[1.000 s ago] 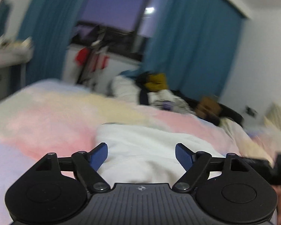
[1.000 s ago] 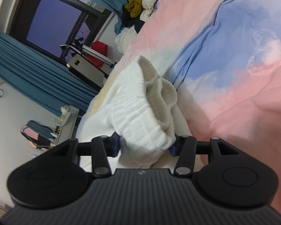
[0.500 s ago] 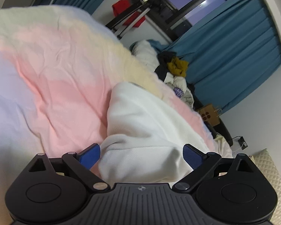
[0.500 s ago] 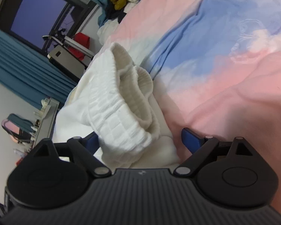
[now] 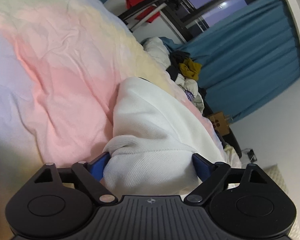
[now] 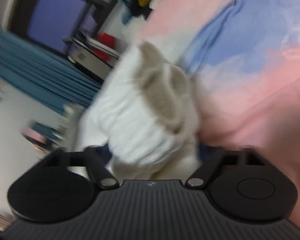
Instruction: Fold clothes
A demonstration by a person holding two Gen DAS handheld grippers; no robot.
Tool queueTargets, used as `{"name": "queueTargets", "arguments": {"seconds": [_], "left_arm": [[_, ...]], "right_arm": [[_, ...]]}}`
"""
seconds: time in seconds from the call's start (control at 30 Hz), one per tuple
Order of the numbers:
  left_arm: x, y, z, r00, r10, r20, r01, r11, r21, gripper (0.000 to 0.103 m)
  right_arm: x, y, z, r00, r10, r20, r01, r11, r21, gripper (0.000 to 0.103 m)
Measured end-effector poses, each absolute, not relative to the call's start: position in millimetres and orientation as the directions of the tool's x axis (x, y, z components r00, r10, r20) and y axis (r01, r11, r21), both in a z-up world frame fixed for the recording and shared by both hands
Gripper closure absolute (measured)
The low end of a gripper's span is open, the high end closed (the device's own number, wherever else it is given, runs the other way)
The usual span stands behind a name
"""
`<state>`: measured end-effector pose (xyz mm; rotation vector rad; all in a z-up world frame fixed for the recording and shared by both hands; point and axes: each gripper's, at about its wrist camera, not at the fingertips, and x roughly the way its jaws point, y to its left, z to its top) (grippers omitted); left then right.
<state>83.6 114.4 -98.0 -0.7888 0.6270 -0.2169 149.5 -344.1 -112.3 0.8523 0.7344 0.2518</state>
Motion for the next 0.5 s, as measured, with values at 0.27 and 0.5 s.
{"name": "queueTargets", "arguments": {"seconds": [0.27,0.5], "left_arm": [[59.0,96.4,-74.0,0.835,-0.343,-0.43,0.008,0.789,-0.614,0.059],[42.9,75.0,-15.8,0.892,-0.334,-0.306,0.09,0.793,-0.603,0.062]], "right_arm": [[135.9,-332.0,-67.4,0.814,0.412,-0.409,-0.012,0.716,0.698,0.062],[132.5,-361.2,-20.1,0.872,0.456,-0.178,-0.159,0.607,0.779,0.063]]}}
